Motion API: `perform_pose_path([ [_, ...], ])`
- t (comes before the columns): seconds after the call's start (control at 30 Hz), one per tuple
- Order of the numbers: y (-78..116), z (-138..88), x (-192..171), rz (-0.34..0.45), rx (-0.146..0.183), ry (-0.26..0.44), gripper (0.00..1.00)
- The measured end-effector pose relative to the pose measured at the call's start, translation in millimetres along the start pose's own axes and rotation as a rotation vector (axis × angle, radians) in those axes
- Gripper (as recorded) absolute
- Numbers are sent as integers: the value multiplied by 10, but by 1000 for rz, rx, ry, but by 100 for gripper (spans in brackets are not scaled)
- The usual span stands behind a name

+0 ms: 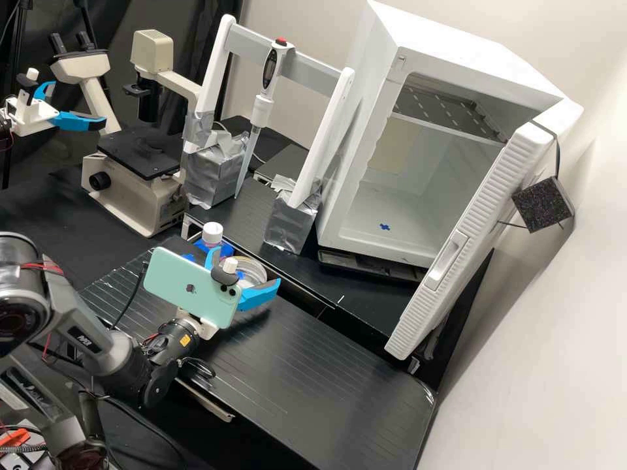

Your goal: Open the lid

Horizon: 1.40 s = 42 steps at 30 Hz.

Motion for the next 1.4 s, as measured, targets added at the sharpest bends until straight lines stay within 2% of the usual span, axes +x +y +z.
perform_pose_path([
  [0.3,99,-8,-61,63,4,-13,0],
  [0.4,120,40,-55,89,25,-42,0],
  [0.6,198,267,-81,169,90,-172,0],
  [0.77,230,427,-80,185,129,-244,0],
  [0.97,263,515,-28,188,109,-265,0],
  [1.03,271,547,-8,186,112,-272,0],
  [1.23,313,659,59,180,95,-289,0],
  [1.4,350,696,80,205,93,-290,0],
])
